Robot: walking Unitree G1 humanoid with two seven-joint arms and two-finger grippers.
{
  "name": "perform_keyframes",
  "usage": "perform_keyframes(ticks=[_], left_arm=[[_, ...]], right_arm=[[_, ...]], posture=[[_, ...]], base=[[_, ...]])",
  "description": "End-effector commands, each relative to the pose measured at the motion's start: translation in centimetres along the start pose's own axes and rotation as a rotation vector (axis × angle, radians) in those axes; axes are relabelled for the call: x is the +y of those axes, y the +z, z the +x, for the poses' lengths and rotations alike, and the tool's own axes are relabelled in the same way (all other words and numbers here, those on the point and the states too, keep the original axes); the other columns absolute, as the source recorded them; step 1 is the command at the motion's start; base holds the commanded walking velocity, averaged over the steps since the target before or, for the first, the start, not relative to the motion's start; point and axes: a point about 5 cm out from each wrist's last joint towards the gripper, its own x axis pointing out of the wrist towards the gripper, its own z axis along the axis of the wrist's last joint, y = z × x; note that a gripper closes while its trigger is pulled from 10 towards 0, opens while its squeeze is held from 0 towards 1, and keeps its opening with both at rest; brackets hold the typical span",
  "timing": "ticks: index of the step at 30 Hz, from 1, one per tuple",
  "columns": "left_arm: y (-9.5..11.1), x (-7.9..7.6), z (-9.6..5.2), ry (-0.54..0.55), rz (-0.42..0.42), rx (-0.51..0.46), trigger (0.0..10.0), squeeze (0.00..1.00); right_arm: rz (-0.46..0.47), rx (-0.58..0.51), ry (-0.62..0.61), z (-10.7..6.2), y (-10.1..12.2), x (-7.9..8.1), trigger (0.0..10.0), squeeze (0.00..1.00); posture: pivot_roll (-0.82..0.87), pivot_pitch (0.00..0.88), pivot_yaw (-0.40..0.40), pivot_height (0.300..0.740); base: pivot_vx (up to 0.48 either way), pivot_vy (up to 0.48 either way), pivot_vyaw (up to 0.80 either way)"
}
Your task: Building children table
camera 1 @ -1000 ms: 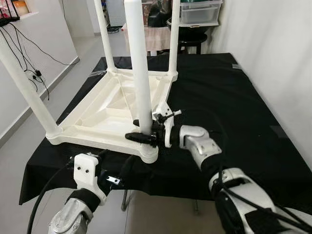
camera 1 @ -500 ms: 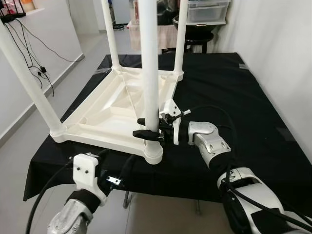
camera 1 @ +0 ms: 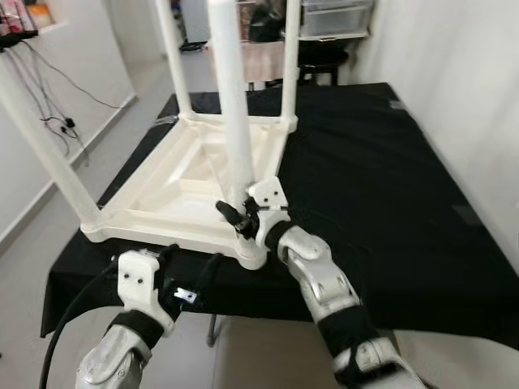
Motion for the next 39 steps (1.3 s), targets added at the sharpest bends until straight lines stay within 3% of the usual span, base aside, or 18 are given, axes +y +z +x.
perform_keyframes(ticks=[1, 2, 5, 6, 11, 12, 14, 15, 16, 17, 21, 24, 25, 33, 39], left_arm=[[-0.6, 0.4, -0.1, 0.028, -0.001, 0.022, 10.0, 0.00], [-0.7, 0.4, -0.1, 0.030, 0.000, 0.023, 10.0, 0.00], [-0.7, 0.4, -0.1, 0.028, -0.001, 0.025, 10.0, 0.00], [-0.8, 0.4, -0.1, 0.024, -0.003, 0.027, 10.0, 0.00], [-0.7, 0.4, -0.1, 0.022, -0.004, 0.027, 10.0, 0.00], [-0.7, 0.3, -0.1, 0.020, -0.004, 0.027, 10.0, 0.00], [-0.7, 0.3, -0.1, 0.020, -0.004, 0.027, 10.0, 0.00], [-0.7, 0.2, -0.1, 0.019, -0.005, 0.026, 10.0, 0.00], [-0.7, 0.2, -0.1, 0.019, -0.005, 0.026, 10.0, 0.00], [-0.7, 0.1, -0.2, 0.018, -0.006, 0.024, 10.0, 0.00], [-0.6, -0.1, -0.2, 0.015, -0.008, 0.021, 10.0, 0.00], [-0.6, -0.1, -0.2, 0.014, -0.008, 0.021, 10.0, 0.00], [-0.6, -0.1, -0.3, 0.013, -0.009, 0.021, 10.0, 0.00], [-0.6, -0.2, -0.4, 0.012, -0.009, 0.021, 10.0, 0.00], [-0.4, -0.2, -0.6, 0.009, -0.011, 0.020, 10.0, 0.00]], right_arm=[[0.068, 0.038, 0.080, 0.7, -1.2, 1.7, 10.0, 1.00], [0.072, 0.007, 0.146, 0.9, -0.8, 1.8, 10.0, 1.00], [0.071, -0.018, 0.168, 0.8, -0.3, 1.9, 10.0, 1.00], [0.057, -0.053, 0.253, 0.5, 0.7, 1.9, 10.0, 1.00], [0.048, -0.057, 0.294, 0.3, 1.0, 1.9, 10.0, 1.00], [0.036, -0.071, 0.374, 0.1, 1.4, 1.7, 10.0, 0.83], [0.036, -0.071, 0.374, 0.1, 1.4, 1.7, 10.0, 0.83], [-0.001, -0.072, 0.446, -0.1, 1.8, 1.3, 10.0, 0.13], [-0.001, -0.072, 0.446, -0.1, 1.8, 1.3, 10.0, 0.13], [-0.022, -0.066, 0.474, 0.1, 2.1, 0.4, 10.0, 0.00], [-0.052, -0.052, 0.462, 0.5, 3.0, -1.4, 10.0, 0.00], [-0.055, -0.051, 0.457, 0.6, 3.1, -1.7, 10.0, 0.00], [-0.065, -0.046, 0.458, 0.6, 3.4, -2.1, 0.0, 0.00], [-0.092, -0.015, 0.455, 0.3, 3.2, -2.7, 0.0, 0.00], [-0.143, 0.011, 0.519, -1.8, 1.8, -3.7, 0.0, 0.00]], posture=[[0.06, 0.029, 0.028, 0.740], [0.05, 0.014, 0.030, 0.740], [0.05, 0.014, 0.030, 0.740], [0.05, 0.017, 0.037, 0.740], [0.05, 0.019, 0.037, 0.740], [0.05, 0.022, 0.034, 0.740], [0.05, 0.022, 0.034, 0.740], [0.06, 0.023, 0.030, 0.740], [0.06, 0.023, 0.030, 0.740], [0.06, 0.026, 0.029, 0.740], [0.06, 0.030, 0.029, 0.740], [0.06, 0.030, 0.028, 0.740], [0.07, 0.035, 0.028, 0.740], [0.07, 0.041, 0.023, 0.740], [0.06, 0.061, 0.029, 0.740]], base=[[0.000, 0.000, 0.00], [0.000, 0.000, 0.00], [0.000, 0.000, 0.00], [0.000, 0.000, 0.00], [0.000, 0.000, 0.00], [0.000, 0.000, 0.00], [0.000, 0.000, 0.00], [0.000, 0.000, 0.00], [0.000, 0.000, 0.00], [0.000, 0.000, 0.00], [0.000, 0.000, 0.00], [0.000, 0.000, 0.00], [0.000, 0.000, 0.00], [0.000, 0.000, 0.00], [0.000, 0.000, 0.00]])
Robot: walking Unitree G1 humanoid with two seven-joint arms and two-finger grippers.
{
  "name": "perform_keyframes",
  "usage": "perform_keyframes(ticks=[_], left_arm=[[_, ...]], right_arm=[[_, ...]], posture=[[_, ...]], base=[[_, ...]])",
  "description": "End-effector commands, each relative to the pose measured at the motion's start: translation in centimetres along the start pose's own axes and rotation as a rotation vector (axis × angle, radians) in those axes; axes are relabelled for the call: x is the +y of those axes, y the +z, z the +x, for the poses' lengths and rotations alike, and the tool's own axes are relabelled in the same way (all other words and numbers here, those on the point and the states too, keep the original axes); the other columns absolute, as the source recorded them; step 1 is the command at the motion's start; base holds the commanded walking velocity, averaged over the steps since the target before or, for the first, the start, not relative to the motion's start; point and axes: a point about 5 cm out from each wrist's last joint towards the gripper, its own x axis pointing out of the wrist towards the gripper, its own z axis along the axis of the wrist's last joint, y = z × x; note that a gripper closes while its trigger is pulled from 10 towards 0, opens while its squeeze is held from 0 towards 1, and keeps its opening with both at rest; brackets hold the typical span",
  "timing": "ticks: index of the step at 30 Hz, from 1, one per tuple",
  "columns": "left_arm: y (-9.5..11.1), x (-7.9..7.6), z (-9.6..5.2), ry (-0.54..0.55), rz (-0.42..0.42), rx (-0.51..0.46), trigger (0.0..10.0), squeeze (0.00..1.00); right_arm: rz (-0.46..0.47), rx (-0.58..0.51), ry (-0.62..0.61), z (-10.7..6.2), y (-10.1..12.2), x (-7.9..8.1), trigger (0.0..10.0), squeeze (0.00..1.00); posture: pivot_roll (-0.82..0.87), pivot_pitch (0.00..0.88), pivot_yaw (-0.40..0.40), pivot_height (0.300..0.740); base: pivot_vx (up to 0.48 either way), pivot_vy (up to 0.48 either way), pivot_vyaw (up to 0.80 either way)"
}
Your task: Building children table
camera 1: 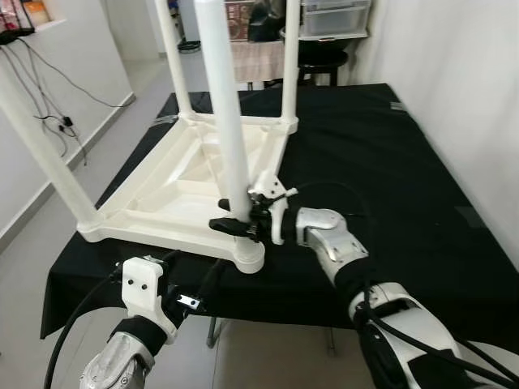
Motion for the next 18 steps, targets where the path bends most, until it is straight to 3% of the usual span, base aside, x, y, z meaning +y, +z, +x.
perform_keyframes(ticks=[1, 3, 4, 5, 6, 7, 8, 10, 13, 16, 17, 18], left_arm=[[-0.2, 0.1, -0.3, 0.005, -0.002, 0.018, 10.0, 0.00], [-0.2, 0.1, -0.3, 0.004, -0.003, 0.018, 10.0, 0.00], [-0.1, 0.2, -0.5, 0.004, -0.001, 0.020, 10.0, 0.00], [-0.1, 0.2, -0.5, 0.004, -0.001, 0.020, 10.0, 0.00], [0.0, 0.5, -0.7, 0.006, 0.002, 0.025, 10.0, 0.00], [0.0, 0.8, -0.8, 0.008, 0.004, 0.031, 10.0, 0.00], [-0.1, 0.9, -0.8, 0.008, 0.007, 0.036, 10.0, 0.00], [-0.1, 0.9, -0.8, 0.008, 0.007, 0.036, 10.0, 0.00], [-0.2, 0.9, -0.6, 0.001, 0.005, 0.043, 10.0, 0.00], [-0.2, 0.9, -0.5, -0.001, 0.005, 0.042, 10.0, 0.00], [-0.2, 0.9, -0.4, 0.000, 0.006, 0.041, 10.0, 0.00], [-0.2, 0.9, -0.4, 0.000, 0.006, 0.041, 10.0, 0.00]], right_arm=[[-0.011, 0.030, 0.048, -0.4, -0.7, 0.5, 0.0, 0.00], [-0.010, 0.032, 0.054, -1.0, -0.9, 0.7, 0.0, 0.00], [0.051, 0.099, -0.011, -1.3, -2.1, 1.5, 0.0, 0.00], [0.051, 0.099, -0.011, -1.3, -2.1, 1.5, 0.0, 0.00], [0.108, 0.172, -0.288, 0.0, -3.9, 4.7, 0.0, 0.00], [0.200, 0.134, -0.427, 1.1, -4.1, 6.8, 0.0, 0.00], [0.164, 0.104, -0.476, 1.9, -3.7, 7.6, 0.0, 0.00], [0.164, 0.104, -0.476, 1.9, -3.7, 7.6, 0.0, 0.00], [0.090, 0.004, -0.462, 3.4, -2.1, 5.7, 0.0, 0.00], [0.106, -0.006, -0.428, 4.4, -1.8, 5.4, 0.0, 0.00], [0.128, -0.002, -0.439, 4.6, -1.7, 5.3, 10.0, 0.00], [0.128, -0.002, -0.439, 4.6, -1.7, 5.3, 10.0, 0.00]], posture=[[0.06, 0.061, 0.029, 0.740], [0.06, 0.063, 0.028, 0.740], [0.06, 0.071, 0.027, 0.740], [0.06, 0.071, 0.027, 0.740], [0.04, 0.084, 0.052, 0.740], [0.03, 0.070, 0.076, 0.740], [0.03, 0.065, 0.076, 0.740], [0.03, 0.065, 0.076, 0.740], [0.05, 0.056, 0.064, 0.740], [0.04, 0.051, 0.070, 0.740], [0.05, 0.046, 0.071, 0.740], [0.05, 0.046, 0.071, 0.740]], base=[[0.000, 0.000, 0.00], [0.000, 0.000, 0.00], [0.000, 0.000, 0.00], [0.000, 0.000, 0.00], [0.000, 0.000, 0.00], [0.000, 0.000, 0.00], [0.000, 0.000, 0.00], [0.000, 0.000, 0.00], [0.000, 0.000, 0.00], [0.000, 0.000, 0.00], [0.000, 0.000, 0.00], [0.000, 0.000, 0.00]])
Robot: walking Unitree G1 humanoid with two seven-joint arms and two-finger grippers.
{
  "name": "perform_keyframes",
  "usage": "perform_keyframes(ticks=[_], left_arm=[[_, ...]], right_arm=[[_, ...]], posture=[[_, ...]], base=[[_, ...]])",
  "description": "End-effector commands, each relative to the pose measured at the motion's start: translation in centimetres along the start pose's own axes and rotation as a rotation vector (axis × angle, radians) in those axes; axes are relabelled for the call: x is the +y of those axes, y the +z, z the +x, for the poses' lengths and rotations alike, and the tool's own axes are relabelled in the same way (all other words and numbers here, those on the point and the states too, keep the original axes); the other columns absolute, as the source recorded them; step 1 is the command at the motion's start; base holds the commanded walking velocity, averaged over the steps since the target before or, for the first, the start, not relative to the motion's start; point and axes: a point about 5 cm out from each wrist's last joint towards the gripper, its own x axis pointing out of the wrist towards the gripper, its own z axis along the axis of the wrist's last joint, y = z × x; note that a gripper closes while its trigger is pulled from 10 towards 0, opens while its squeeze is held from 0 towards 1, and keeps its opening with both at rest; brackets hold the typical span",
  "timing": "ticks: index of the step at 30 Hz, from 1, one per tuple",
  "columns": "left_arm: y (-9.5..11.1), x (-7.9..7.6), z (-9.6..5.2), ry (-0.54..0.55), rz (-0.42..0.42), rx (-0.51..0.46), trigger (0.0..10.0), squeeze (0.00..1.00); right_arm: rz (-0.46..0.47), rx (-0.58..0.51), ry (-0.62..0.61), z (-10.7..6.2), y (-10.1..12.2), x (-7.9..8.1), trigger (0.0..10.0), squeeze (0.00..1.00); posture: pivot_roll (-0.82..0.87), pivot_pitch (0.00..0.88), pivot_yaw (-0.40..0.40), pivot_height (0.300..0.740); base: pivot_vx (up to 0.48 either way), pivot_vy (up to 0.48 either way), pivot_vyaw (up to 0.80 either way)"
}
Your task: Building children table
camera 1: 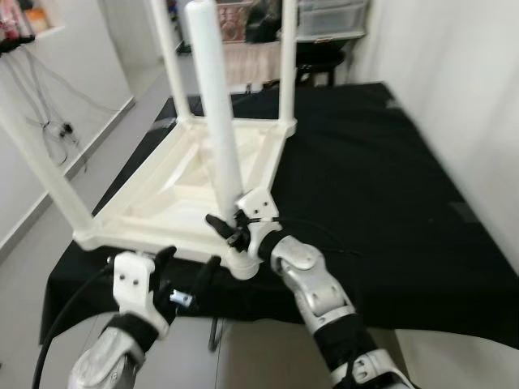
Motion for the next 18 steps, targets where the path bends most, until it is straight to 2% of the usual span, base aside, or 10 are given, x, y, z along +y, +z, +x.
perform_keyframes(ticks=[1, 2, 8, 9, 10, 11, 12, 13, 16, 18], left_arm=[[-0.3, 0.3, -0.1, 0.004, 0.004, 0.025, 10.0, 0.00], [-0.3, 0.3, -0.1, 0.008, 0.006, 0.025, 10.0, 0.00], [-0.3, 0.3, 0.0, 0.008, 0.007, 0.024, 10.0, 0.00], [-0.3, 0.3, 0.0, 0.008, 0.006, 0.023, 10.0, 0.00], [-0.3, 0.3, 0.0, 0.008, 0.006, 0.023, 10.0, 0.00], [-0.3, 0.2, 0.0, 0.009, 0.006, 0.021, 10.0, 0.00], [-0.3, 0.2, 0.0, 0.009, 0.006, 0.021, 10.0, 0.00], [-0.3, 0.2, 0.1, 0.010, 0.006, 0.019, 10.0, 0.00], [-0.3, 0.1, 0.2, 0.013, 0.008, 0.015, 10.0, 0.00], [-0.3, 0.1, 0.2, 0.014, 0.009, 0.014, 10.0, 0.00]], right_arm=[[0.064, 0.034, 0.018, 1.0, -0.4, 1.4, 10.0, 0.00], [0.085, 0.032, 0.071, 1.2, 0.0, 1.4, 10.0, 1.00], [0.108, -0.013, 0.136, 1.0, 1.1, 0.7, 10.0, 1.00], [0.109, -0.036, 0.210, 0.7, 1.6, 0.2, 10.0, 1.00], [0.109, -0.036, 0.210, 0.7, 1.6, 0.2, 10.0, 1.00], [0.096, -0.053, 0.297, 0.4, 2.0, -0.6, 10.0, 0.80], [0.096, -0.053, 0.297, 0.4, 2.0, -0.6, 10.0, 0.80], [0.053, -0.050, 0.375, 0.1, 2.2, -1.4, 10.0, 0.00], [-0.020, 0.002, 0.476, -0.3, 2.0, -2.8, 10.0, 0.00], [-0.056, 0.028, 0.484, -0.4, 1.9, -3.3, 10.0, 0.00]], posture=[[0.05, 0.046, 0.071, 0.740], [0.05, 0.042, 0.071, 0.740], [0.05, 0.049, 0.069, 0.740], [0.05, 0.043, 0.066, 0.740], [0.05, 0.043, 0.066, 0.740], [0.06, 0.038, 0.056, 0.740], [0.06, 0.038, 0.056, 0.740], [0.06, 0.037, 0.050, 0.740], [0.07, 0.040, 0.045, 0.740], [0.07, 0.041, 0.043, 0.740]], base=[[0.000, 0.000, 0.00], [0.000, 0.000, 0.00], [0.000, 0.000, 0.00], [0.000, 0.000, 0.00], [0.000, 0.000, 0.00], [0.000, 0.000, 0.00], [0.000, 0.000, 0.00], [0.000, 0.000, 0.00], [0.000, 0.000, 0.00], [0.000, 0.000, 0.00]])
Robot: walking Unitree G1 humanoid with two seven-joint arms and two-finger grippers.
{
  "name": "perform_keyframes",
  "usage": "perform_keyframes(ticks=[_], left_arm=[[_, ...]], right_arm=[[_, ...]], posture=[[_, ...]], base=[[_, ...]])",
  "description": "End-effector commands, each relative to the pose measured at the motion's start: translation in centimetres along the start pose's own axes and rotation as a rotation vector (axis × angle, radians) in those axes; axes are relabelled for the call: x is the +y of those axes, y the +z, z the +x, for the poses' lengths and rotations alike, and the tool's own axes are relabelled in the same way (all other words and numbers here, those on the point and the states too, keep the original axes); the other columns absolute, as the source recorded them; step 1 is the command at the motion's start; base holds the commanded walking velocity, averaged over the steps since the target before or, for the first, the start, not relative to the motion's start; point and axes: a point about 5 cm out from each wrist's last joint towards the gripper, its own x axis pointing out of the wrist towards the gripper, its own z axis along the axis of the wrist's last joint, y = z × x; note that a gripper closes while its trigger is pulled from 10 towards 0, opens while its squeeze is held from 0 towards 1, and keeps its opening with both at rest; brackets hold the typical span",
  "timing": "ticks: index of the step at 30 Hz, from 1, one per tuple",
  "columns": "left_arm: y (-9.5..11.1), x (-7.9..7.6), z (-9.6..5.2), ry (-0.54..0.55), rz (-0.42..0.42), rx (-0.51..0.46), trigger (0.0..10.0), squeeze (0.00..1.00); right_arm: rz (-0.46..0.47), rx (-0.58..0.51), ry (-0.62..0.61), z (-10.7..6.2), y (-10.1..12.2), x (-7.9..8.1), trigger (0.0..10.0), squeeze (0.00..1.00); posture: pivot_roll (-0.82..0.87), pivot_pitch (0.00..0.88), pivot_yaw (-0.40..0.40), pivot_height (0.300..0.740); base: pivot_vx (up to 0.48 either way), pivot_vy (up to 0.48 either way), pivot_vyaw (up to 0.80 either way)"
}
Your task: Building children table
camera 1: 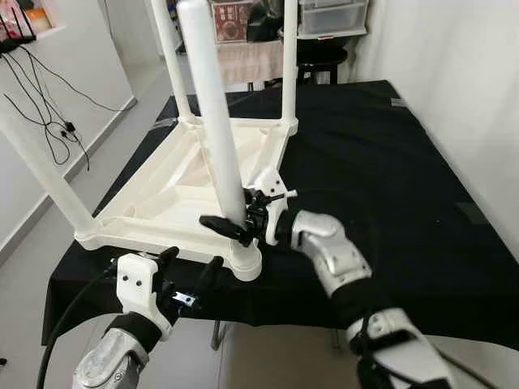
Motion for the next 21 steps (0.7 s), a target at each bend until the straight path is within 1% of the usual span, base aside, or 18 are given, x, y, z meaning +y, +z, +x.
perform_keyframes(ticks=[1, 4, 5, 6, 8, 9, 13, 17, 18, 19, 20, 21], left_arm=[[-0.4, 0.1, -0.1, 0.011, 0.000, 0.019, 10.0, 0.00], [-0.4, 0.1, 0.0, 0.012, 0.001, 0.018, 10.0, 0.00], [-0.4, 0.0, -0.1, 0.012, 0.000, 0.018, 10.0, 0.00], [-0.4, -0.1, -0.1, 0.011, 0.000, 0.017, 10.0, 0.00], [-0.4, -0.1, -0.1, 0.011, 0.000, 0.017, 10.0, 0.00], [-0.4, -0.1, -0.1, 0.010, -0.001, 0.017, 10.0, 0.00], [-0.3, -0.1, -0.1, 0.010, -0.001, 0.016, 10.0, 0.00], [-0.3, -0.2, -0.2, 0.010, -0.002, 0.015, 10.0, 0.00], [-0.3, -0.2, -0.2, 0.009, -0.002, 0.015, 10.0, 0.00], [-0.3, -0.2, -0.2, 0.009, -0.002, 0.015, 10.0, 0.00], [-0.2, -0.2, -0.2, 0.009, -0.002, 0.014, 10.0, 0.00], [-0.1, -0.1, -0.3, 0.009, -0.002, 0.014, 10.0, 0.00]], right_arm=[[-0.032, 0.050, 0.043, 0.1, -0.8, -0.1, 10.0, 0.00], [-0.027, 0.055, 0.048, 0.0, -0.7, -0.5, 10.0, 0.00], [-0.009, 0.049, 0.071, -0.1, -0.6, -0.8, 10.0, 0.00], [0.032, 0.033, 0.118, -0.5, -0.3, -1.1, 0.4, 0.00], [0.045, 0.027, 0.134, -0.6, -0.2, -1.2, 0.4, 0.00], [0.051, 0.030, 0.147, -0.8, -0.2, -1.3, 0.0, 0.00], [0.047, 0.035, 0.146, -0.9, -0.2, -1.3, 0.0, 0.00], [0.052, 0.029, 0.179, -1.3, -0.3, -1.4, 0.0, 0.00], [0.050, 0.037, 0.174, -1.7, -0.6, -1.4, 0.0, 0.00], [0.050, 0.037, 0.174, -1.7, -0.6, -1.4, 0.0, 0.00], [0.033, 0.054, 0.153, -2.0, -1.0, -1.6, 0.0, 0.00], [0.012, 0.105, 0.101, -2.5, -1.9, -1.7, 0.0, 0.00]], posture=[[0.07, 0.041, 0.043, 0.740], [0.07, 0.043, 0.038, 0.740], [0.07, 0.048, 0.037, 0.740], [0.07, 0.050, 0.036, 0.740], [0.07, 0.050, 0.036, 0.740], [0.08, 0.054, 0.032, 0.740], [0.08, 0.054, 0.032, 0.740], [0.07, 0.059, 0.035, 0.740], [0.07, 0.066, 0.034, 0.740], [0.07, 0.066, 0.034, 0.740], [0.06, 0.074, 0.033, 0.740], [0.07, 0.084, 0.035, 0.740]], base=[[0.000, 0.000, 0.00], [0.000, 0.000, 0.00], [0.000, 0.000, 0.00], [0.000, 0.000, 0.00], [0.000, 0.000, 0.00], [0.000, 0.000, 0.00], [0.000, 0.000, 0.00], [0.000, 0.000, 0.00], [0.000, 0.000, 0.00], [0.000, 0.000, 0.00], [0.000, 0.000, 0.00], [0.000, 0.000, 0.00]])
